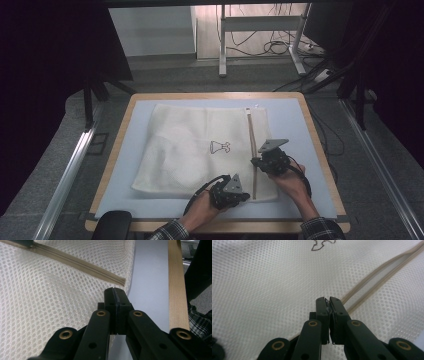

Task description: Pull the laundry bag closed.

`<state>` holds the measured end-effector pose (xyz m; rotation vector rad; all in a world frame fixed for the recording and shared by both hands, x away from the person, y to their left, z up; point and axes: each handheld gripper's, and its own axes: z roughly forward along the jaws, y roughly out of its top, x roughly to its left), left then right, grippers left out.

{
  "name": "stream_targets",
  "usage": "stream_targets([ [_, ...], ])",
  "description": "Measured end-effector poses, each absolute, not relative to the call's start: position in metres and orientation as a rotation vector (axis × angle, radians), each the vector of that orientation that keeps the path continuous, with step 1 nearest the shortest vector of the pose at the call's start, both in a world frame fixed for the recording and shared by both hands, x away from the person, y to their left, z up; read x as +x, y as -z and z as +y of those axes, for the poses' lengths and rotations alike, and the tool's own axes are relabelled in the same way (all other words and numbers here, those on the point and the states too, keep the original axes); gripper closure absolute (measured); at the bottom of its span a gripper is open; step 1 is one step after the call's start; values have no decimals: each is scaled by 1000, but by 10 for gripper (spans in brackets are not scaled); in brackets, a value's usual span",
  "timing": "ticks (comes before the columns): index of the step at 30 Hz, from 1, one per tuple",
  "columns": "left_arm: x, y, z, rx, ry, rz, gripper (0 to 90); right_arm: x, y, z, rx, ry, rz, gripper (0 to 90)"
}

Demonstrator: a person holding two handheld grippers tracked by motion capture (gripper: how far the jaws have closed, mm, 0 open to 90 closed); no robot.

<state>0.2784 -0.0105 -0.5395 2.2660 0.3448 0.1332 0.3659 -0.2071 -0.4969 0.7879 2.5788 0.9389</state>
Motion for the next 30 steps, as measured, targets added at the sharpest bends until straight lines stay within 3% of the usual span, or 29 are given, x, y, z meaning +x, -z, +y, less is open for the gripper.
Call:
stream_targets([
  [30, 276, 540, -12, 2258, -150, 343, 900, 403, 495, -203, 831, -943, 2532, 859],
])
